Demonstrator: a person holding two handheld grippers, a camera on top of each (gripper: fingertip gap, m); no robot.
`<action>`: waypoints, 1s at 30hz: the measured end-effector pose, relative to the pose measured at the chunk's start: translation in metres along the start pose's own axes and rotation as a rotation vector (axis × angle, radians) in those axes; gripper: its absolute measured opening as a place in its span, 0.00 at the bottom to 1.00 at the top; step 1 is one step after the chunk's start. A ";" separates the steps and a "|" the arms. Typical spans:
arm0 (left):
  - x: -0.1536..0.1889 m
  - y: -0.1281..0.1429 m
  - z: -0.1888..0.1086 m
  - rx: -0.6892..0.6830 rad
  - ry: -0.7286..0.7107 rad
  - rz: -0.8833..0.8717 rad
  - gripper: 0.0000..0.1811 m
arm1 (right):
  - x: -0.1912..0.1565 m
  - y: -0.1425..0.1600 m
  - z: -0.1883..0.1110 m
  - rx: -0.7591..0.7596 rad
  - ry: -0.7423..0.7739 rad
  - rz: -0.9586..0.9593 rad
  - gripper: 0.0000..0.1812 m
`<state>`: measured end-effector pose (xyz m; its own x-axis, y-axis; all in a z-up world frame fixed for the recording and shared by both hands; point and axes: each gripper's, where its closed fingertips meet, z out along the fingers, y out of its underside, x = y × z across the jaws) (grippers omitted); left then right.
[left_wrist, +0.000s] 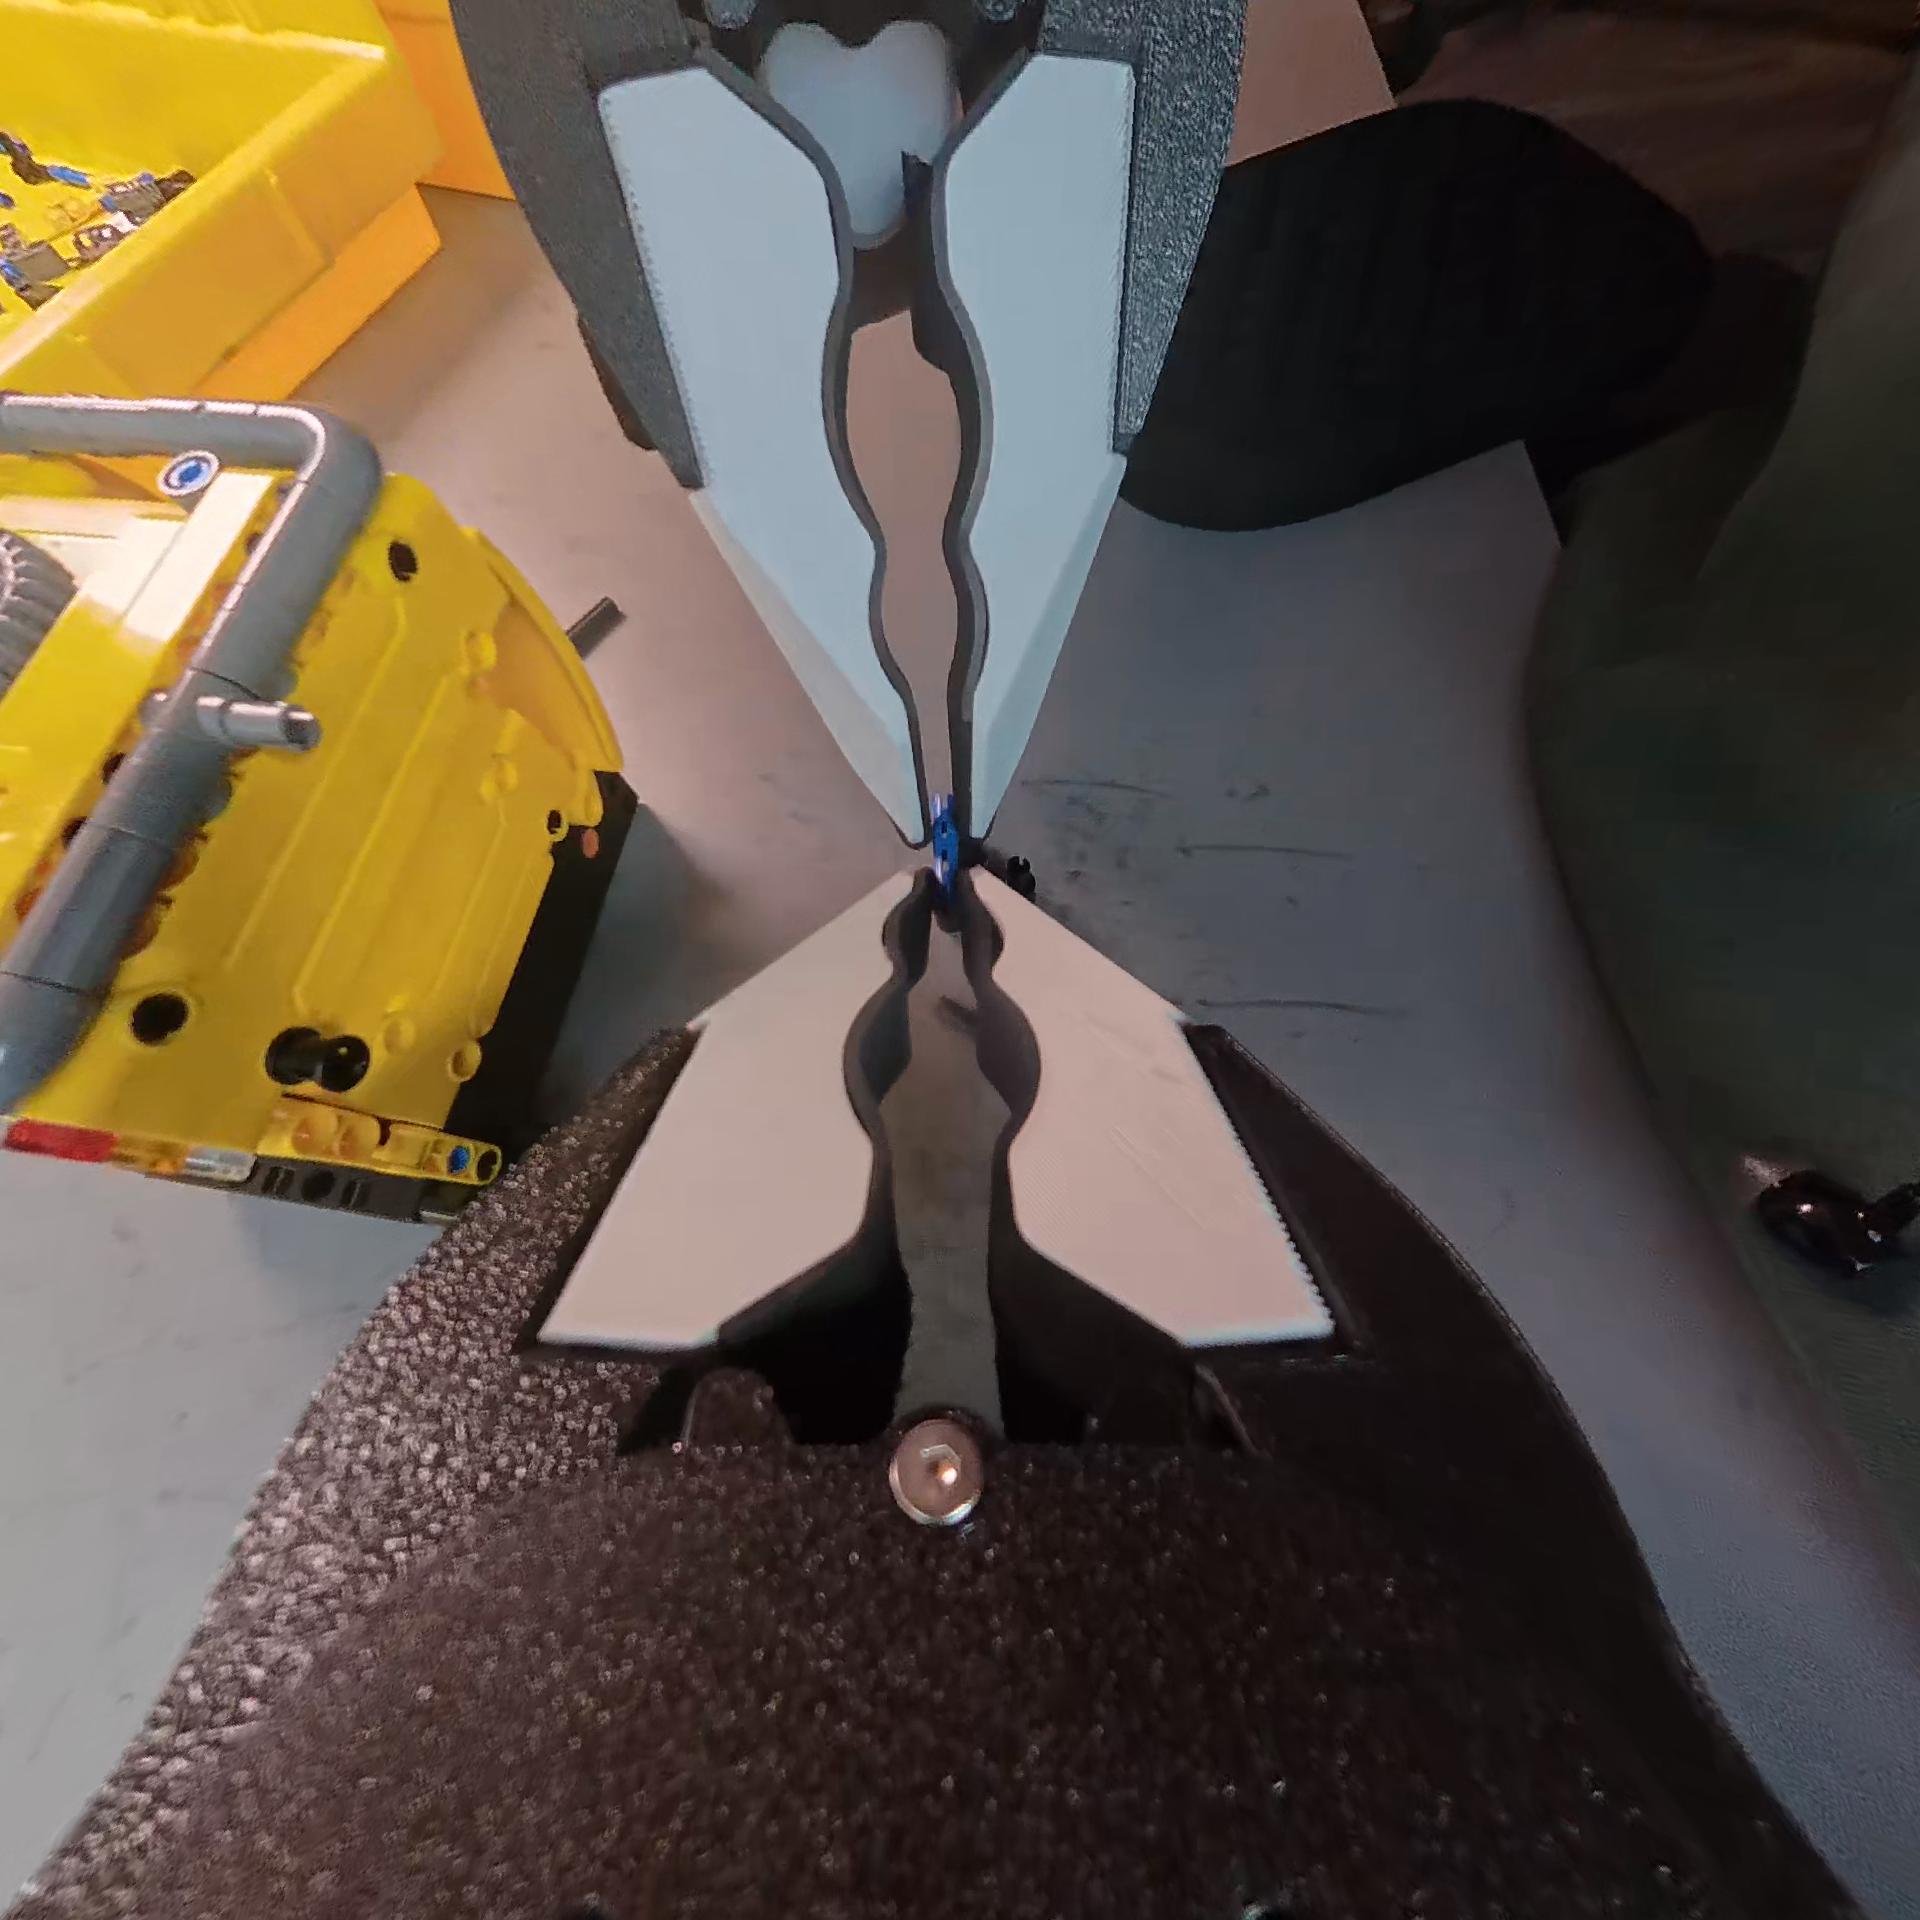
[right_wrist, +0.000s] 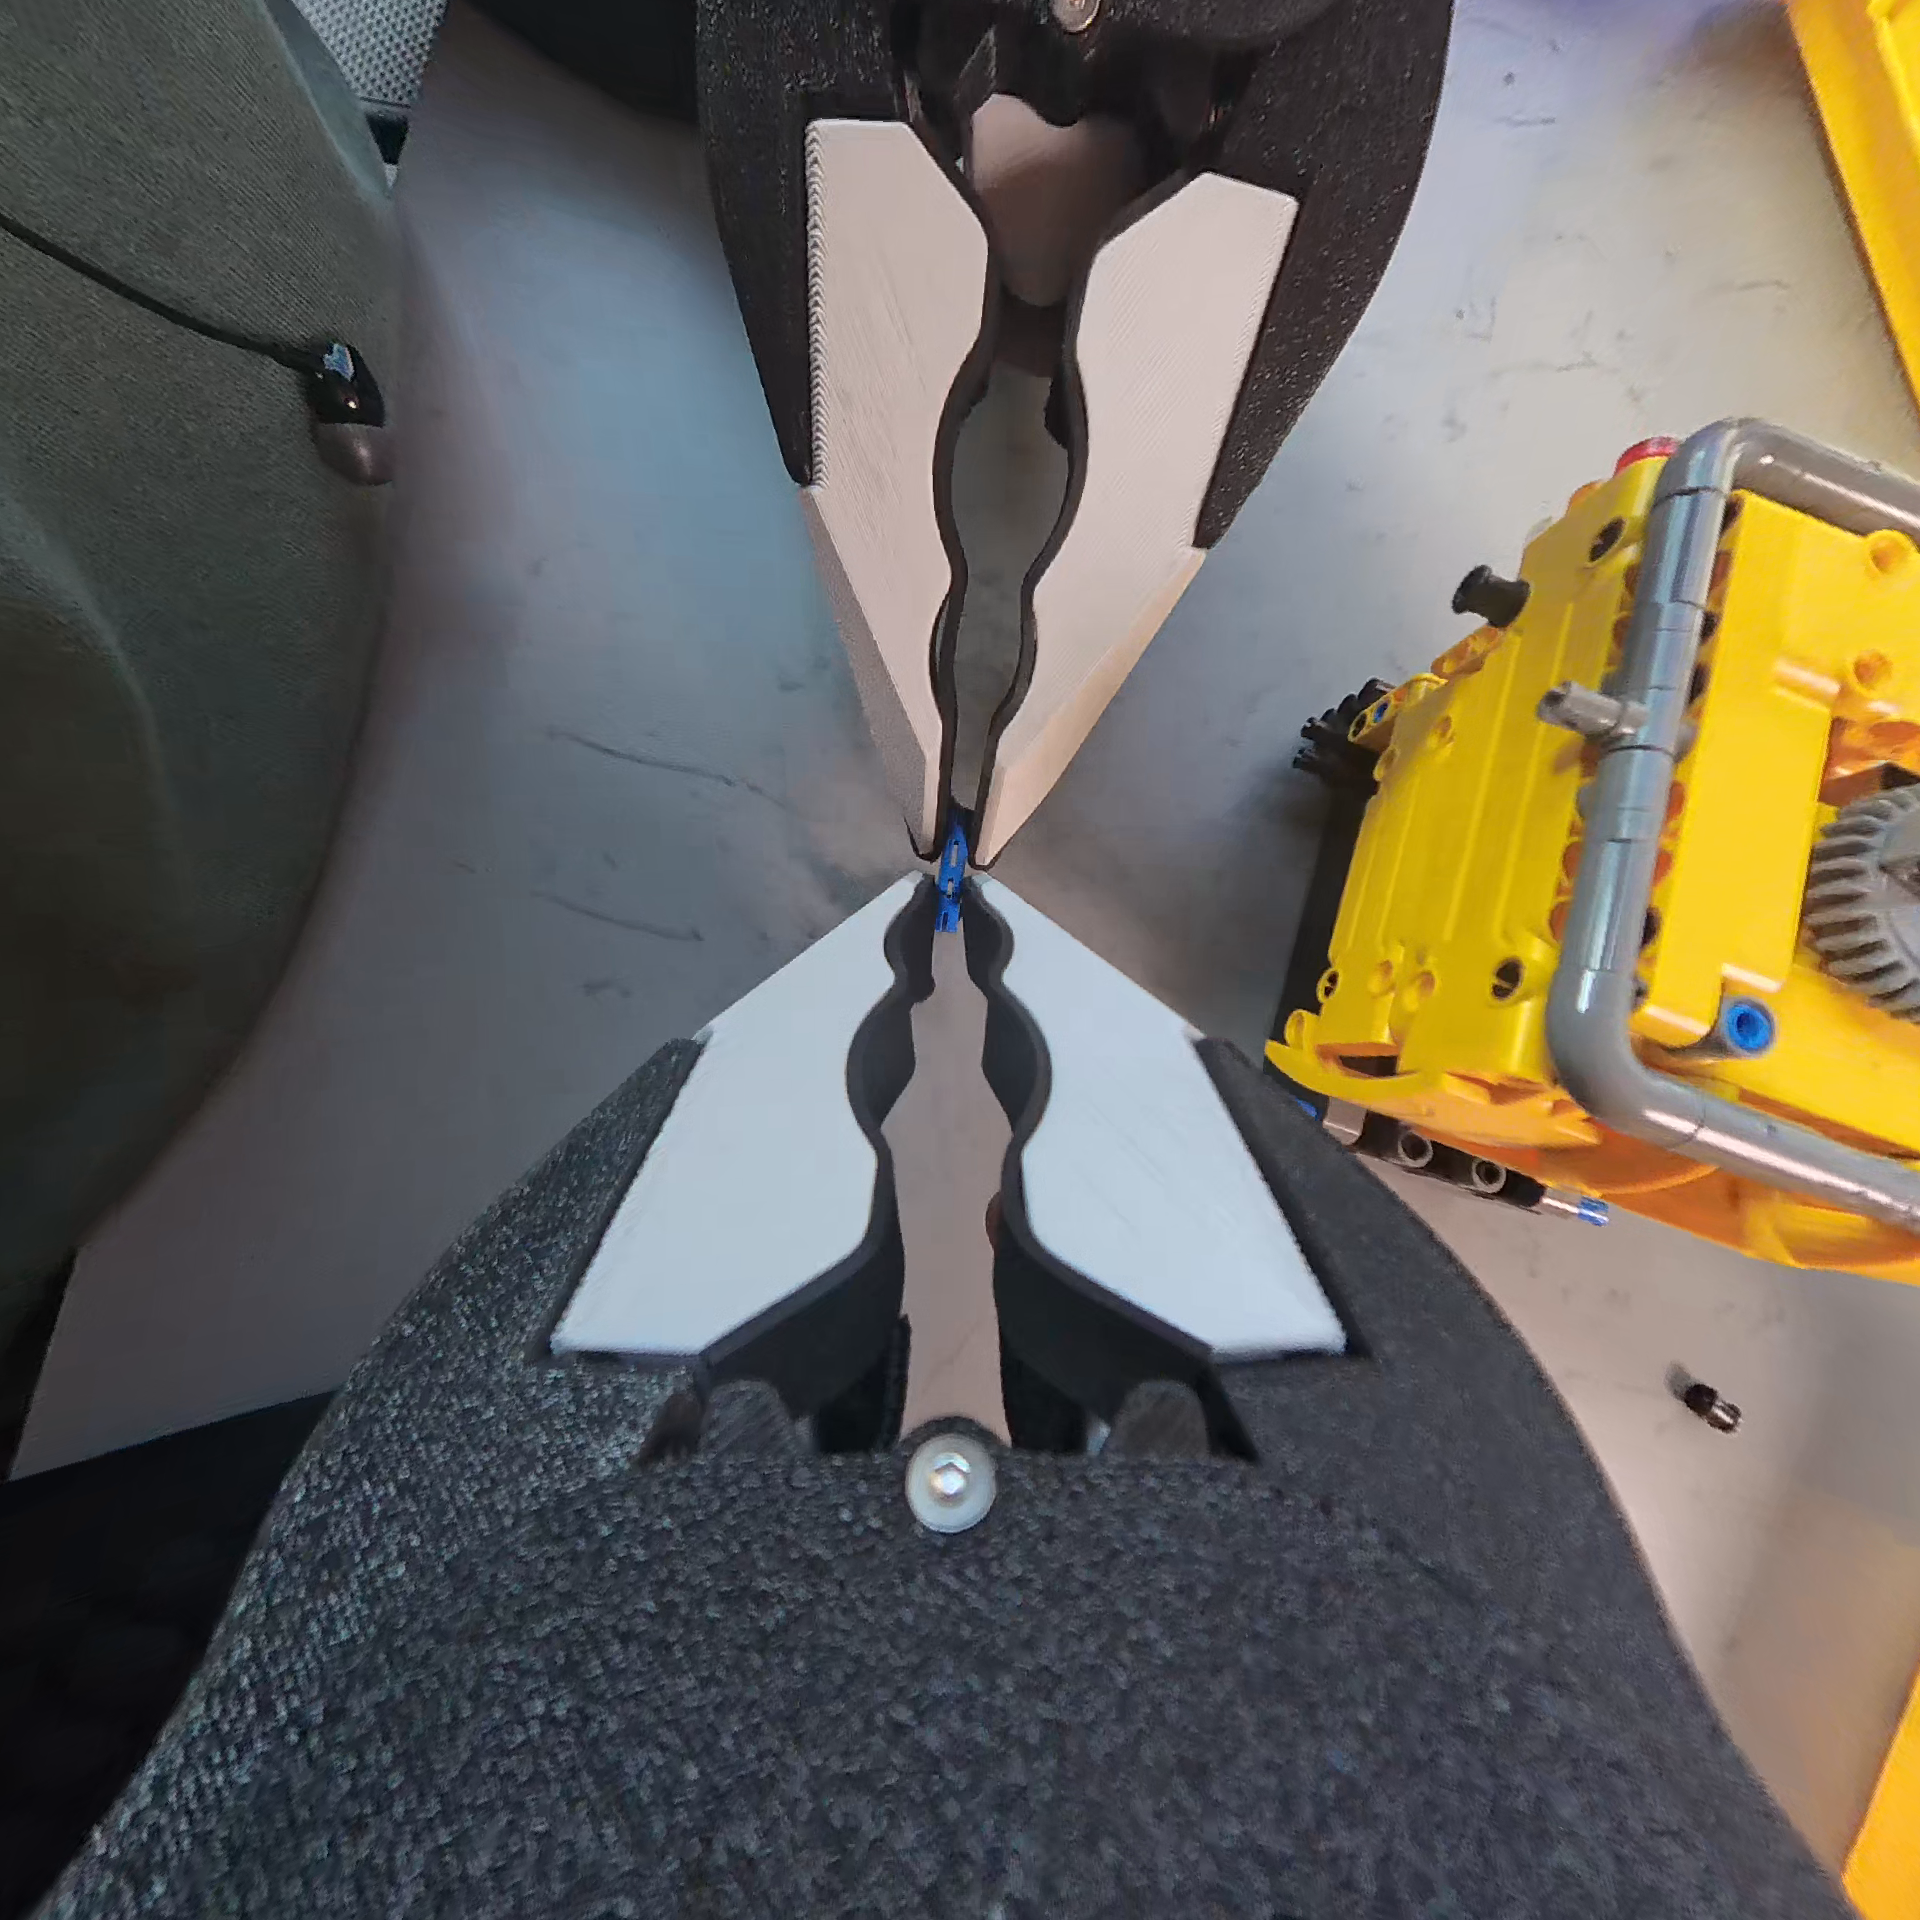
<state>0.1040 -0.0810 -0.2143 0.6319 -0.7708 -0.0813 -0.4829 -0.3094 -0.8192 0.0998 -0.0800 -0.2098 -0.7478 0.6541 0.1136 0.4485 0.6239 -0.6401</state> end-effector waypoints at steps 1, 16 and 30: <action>0.000 0.000 -0.001 0.002 0.001 -0.001 0.02 | 0.000 -0.001 -0.001 0.003 0.000 -0.001 0.02; -0.016 -0.049 -0.045 0.406 0.074 -0.241 0.02 | 0.023 -0.054 -0.048 0.493 0.134 0.140 0.03; -0.015 -0.061 -0.054 0.524 0.126 -0.287 0.02 | 0.020 -0.069 -0.058 0.620 0.108 0.149 0.04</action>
<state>0.0915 -0.0808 -0.1323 0.6007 -0.7670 0.2256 0.0790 -0.2239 -0.9714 0.0824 -0.0846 -0.1190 -0.6316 0.7740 0.0447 0.1538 0.1815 -0.9713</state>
